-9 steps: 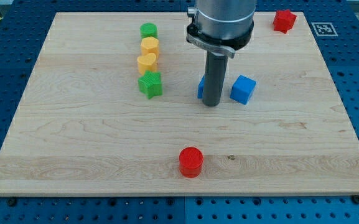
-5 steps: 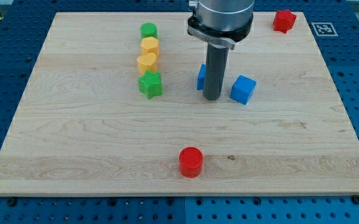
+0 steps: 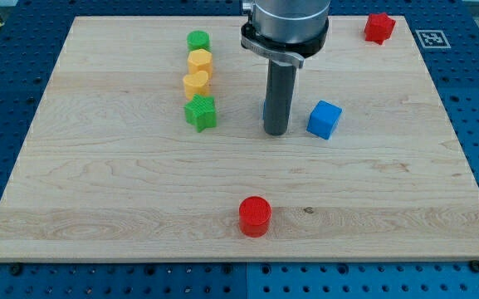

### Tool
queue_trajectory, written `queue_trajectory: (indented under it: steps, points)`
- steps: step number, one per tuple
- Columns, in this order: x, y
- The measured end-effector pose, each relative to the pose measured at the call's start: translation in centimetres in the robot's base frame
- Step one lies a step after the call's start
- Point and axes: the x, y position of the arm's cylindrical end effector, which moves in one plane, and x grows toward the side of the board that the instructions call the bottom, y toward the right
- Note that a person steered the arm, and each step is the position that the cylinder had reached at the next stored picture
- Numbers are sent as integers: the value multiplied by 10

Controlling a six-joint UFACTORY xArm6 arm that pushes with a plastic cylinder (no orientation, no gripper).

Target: Move the red circle parallel below the blue cube

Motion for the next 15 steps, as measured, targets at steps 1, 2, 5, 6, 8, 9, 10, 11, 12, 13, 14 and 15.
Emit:
queue_trajectory:
  steps: [1,2,5,6,8,9,10,11,12,13,14,15]
  points:
    - [24,-29]
    - [29,-88]
    - [136,-123]
    - [137,-93]
    - [136,0]
    - [136,40]
    - [136,61]
    - [136,97]
    - [136,110]
    - [136,109]
    - [135,104]
    - [121,100]
